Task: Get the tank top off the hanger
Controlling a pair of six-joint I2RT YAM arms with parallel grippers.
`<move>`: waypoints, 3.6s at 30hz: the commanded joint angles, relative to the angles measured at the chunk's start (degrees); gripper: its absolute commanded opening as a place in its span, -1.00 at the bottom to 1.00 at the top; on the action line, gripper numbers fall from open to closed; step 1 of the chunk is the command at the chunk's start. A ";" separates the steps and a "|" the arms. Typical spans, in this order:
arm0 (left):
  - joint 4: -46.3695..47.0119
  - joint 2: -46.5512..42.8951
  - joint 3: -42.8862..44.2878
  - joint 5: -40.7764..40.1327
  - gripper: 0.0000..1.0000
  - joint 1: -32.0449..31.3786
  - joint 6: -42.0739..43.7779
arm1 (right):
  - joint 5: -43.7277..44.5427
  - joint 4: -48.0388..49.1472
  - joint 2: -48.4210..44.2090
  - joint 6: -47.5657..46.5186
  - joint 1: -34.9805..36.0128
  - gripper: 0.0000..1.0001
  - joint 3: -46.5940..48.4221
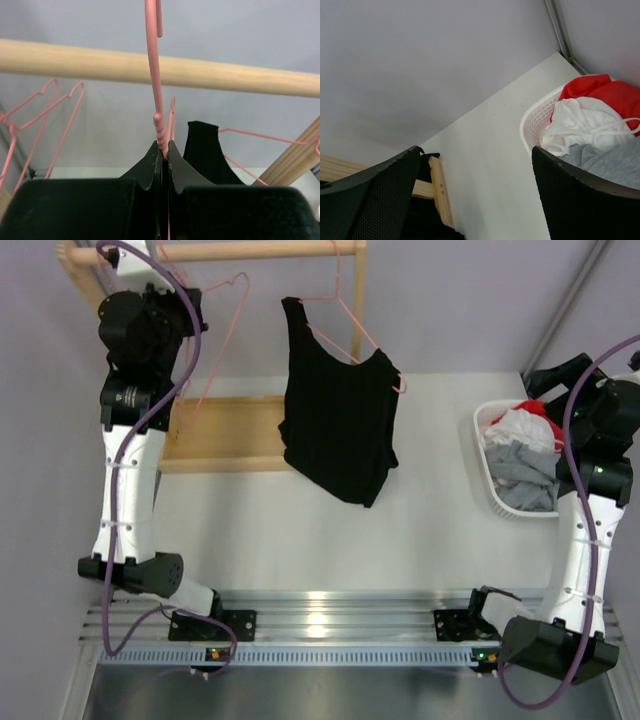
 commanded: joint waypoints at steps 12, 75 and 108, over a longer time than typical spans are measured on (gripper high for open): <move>4.06 13.25 16.56 16.68 -1.00 10.23 -7.33 | -3.19 2.98 -1.29 -1.95 0.55 0.82 5.12; 4.24 5.78 4.87 -10.55 0.71 -17.26 -4.53 | -4.52 10.45 8.46 -11.88 27.96 0.29 10.83; 7.06 19.93 13.75 -10.12 0.94 -25.27 -4.62 | 8.42 19.15 23.49 -14.96 51.34 -1.00 15.05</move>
